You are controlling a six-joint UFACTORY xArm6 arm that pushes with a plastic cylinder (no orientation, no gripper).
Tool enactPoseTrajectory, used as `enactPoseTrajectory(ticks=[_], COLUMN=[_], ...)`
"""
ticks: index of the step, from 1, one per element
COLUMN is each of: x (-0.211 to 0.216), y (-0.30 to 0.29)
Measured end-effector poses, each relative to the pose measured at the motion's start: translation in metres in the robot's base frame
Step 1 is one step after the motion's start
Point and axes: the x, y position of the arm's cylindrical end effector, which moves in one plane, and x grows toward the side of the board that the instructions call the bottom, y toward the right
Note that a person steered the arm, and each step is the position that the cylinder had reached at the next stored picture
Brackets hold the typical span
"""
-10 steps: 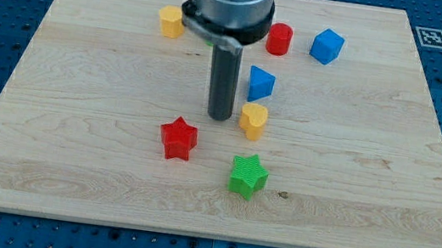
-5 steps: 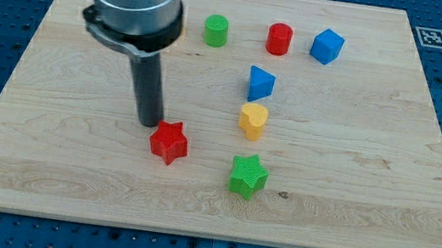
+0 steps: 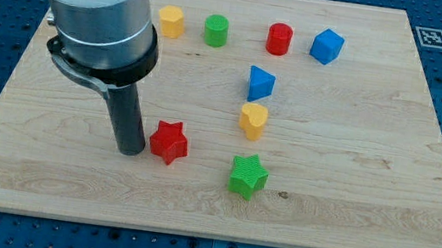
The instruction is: Slide the red star below the yellow heart
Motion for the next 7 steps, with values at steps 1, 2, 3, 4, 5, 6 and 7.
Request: enactPoseTrajectory(ticks=[1, 2, 3, 4, 5, 6, 7], x=[-0.003, -0.004, -0.004, -0.004, 0.001, 0.014, 0.014], y=[0.006, 0.019, 0.033, 0.044, 0.044, 0.044, 0.047])
